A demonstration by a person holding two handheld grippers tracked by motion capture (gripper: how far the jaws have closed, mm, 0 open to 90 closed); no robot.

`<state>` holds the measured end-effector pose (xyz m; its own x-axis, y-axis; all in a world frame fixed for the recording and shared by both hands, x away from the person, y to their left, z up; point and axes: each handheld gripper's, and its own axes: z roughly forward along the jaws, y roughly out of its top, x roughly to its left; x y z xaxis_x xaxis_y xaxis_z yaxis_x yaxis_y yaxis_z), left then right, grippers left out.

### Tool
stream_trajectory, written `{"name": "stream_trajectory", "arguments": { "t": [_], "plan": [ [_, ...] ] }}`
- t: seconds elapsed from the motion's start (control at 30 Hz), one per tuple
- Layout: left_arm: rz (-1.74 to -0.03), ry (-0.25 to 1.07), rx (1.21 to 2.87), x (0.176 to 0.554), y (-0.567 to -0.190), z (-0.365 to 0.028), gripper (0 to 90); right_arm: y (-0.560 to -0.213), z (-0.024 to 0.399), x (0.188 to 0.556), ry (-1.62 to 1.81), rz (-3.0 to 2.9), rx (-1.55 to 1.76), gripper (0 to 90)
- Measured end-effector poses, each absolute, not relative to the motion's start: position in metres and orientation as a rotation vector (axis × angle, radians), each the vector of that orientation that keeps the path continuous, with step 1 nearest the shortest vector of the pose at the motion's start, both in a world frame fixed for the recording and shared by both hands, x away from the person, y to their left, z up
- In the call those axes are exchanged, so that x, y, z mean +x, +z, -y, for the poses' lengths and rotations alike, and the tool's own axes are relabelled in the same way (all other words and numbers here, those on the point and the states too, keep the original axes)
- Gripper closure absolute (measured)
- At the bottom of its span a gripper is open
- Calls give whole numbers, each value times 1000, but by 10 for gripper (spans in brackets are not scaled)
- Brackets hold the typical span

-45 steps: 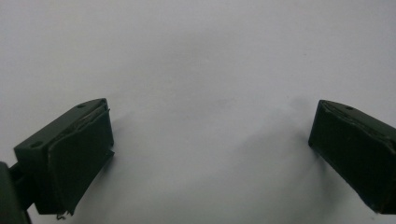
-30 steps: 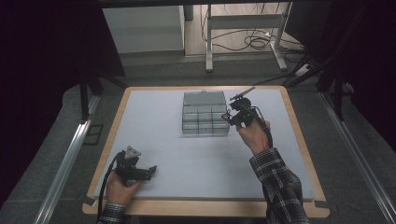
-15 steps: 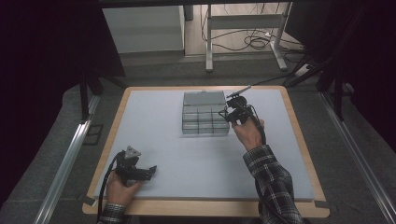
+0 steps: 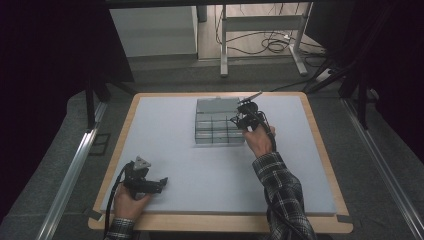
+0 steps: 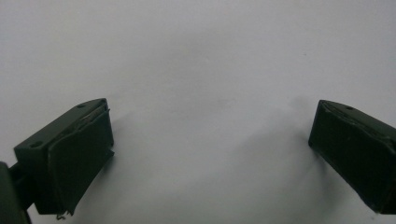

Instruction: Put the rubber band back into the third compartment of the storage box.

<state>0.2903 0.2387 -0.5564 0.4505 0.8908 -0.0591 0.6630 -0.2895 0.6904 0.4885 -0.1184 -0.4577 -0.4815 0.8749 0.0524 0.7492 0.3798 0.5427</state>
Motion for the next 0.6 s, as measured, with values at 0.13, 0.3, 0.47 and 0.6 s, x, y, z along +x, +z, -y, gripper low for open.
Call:
{"name": "stream_trajectory", "arguments": {
  "t": [0.13,0.3,0.47,0.6],
  "plan": [
    [-1295,449,2050,290,-556,-239,0,-464,116,494,743,-2385,1445,866],
    [-1295,448,2049,290,-556,-239,0,-472,114,500,743,-2370,1453,865],
    [-1295,448,2049,290,-556,-239,0,-479,112,505,740,-2360,1455,865],
    [-1295,448,2049,290,-556,-239,0,-483,110,508,734,-2353,1450,864]
  ]
}}
